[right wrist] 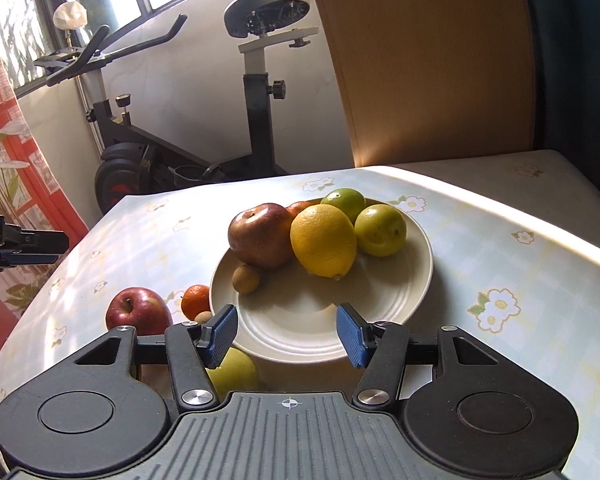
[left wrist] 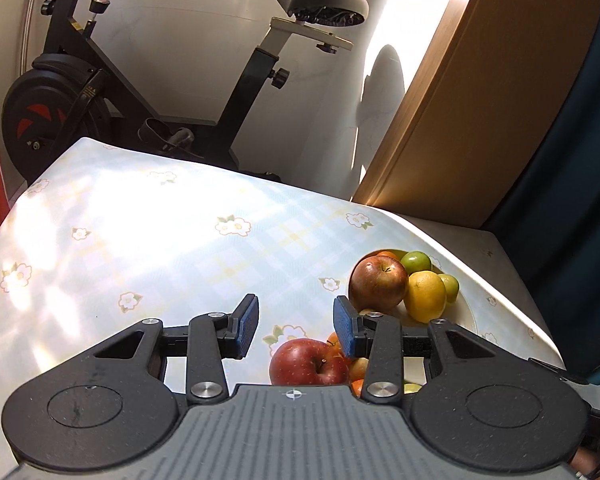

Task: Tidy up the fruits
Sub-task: 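Move both grippers back toward the remaining fruit pile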

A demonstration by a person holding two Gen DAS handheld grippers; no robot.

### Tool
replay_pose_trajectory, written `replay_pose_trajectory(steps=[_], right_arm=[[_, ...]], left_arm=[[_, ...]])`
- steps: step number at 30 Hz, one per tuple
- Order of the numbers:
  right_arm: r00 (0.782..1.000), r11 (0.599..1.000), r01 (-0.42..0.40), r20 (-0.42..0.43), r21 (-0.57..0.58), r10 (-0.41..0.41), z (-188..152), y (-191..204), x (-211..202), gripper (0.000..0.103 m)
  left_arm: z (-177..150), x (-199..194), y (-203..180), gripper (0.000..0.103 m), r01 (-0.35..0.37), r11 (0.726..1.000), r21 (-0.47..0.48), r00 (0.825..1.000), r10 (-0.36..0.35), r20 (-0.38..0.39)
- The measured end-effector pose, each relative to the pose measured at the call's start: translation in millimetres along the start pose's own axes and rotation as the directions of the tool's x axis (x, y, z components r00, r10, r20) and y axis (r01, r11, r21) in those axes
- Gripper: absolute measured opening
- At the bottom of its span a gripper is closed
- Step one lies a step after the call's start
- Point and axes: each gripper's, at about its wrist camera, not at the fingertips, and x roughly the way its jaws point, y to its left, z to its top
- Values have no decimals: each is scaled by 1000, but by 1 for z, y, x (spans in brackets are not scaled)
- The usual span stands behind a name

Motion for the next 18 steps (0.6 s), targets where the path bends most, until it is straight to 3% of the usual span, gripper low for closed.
replay_pose_trajectory(steps=[11, 18], right_arm=[[999, 990, -35, -46, -139, 29, -23, 53, -10, 52], [995, 977, -63, -84, -202, 47, -25, 79, -4, 52]], left_arm=[[-33, -2, 26, 43, 14, 999, -50, 998, -17, -55], [-47, -10, 51, 43, 0, 995, -102, 999, -5, -47]])
